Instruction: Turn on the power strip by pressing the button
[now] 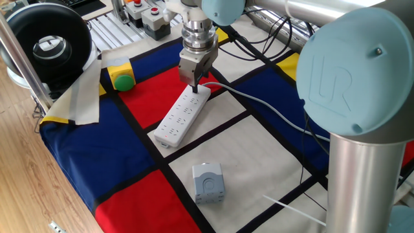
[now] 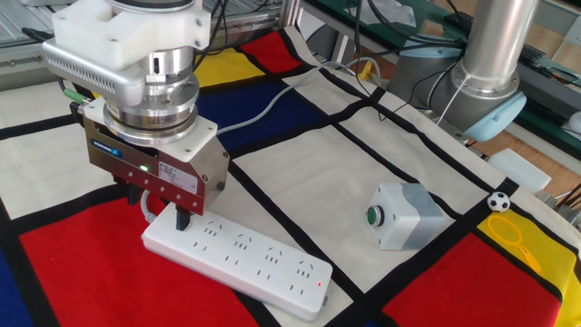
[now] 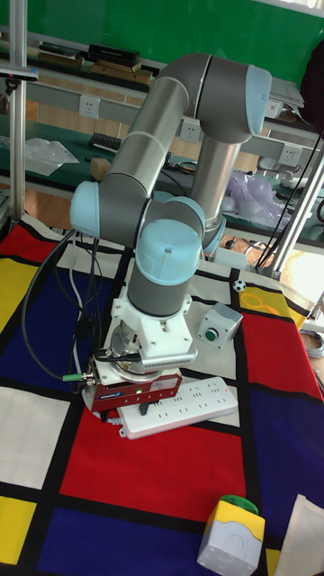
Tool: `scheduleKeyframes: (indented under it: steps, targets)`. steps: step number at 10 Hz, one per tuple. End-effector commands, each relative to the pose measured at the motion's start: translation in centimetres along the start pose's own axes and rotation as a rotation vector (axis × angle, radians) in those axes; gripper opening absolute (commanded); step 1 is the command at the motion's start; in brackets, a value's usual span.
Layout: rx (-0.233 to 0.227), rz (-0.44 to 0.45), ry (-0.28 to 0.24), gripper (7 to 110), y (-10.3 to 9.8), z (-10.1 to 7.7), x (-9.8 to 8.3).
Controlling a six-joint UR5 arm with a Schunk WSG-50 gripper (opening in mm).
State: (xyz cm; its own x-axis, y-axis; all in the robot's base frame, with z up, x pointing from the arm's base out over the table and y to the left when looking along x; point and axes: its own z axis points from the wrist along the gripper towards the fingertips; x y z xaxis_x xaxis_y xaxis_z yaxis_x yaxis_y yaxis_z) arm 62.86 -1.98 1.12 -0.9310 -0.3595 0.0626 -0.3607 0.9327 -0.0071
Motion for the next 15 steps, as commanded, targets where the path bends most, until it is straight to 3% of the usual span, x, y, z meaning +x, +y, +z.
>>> scheduleKeyframes:
  steps: [1,10,15]
  targets:
    - [-0.01,0.004,-0.006,66,0.1,0.0,-0.1]
    - [-0.026,0.004,0.001,66,0.3,-0.7,0.2]
    - [-0.043,0.008,0.031,66,0.3,-2.9,0.5]
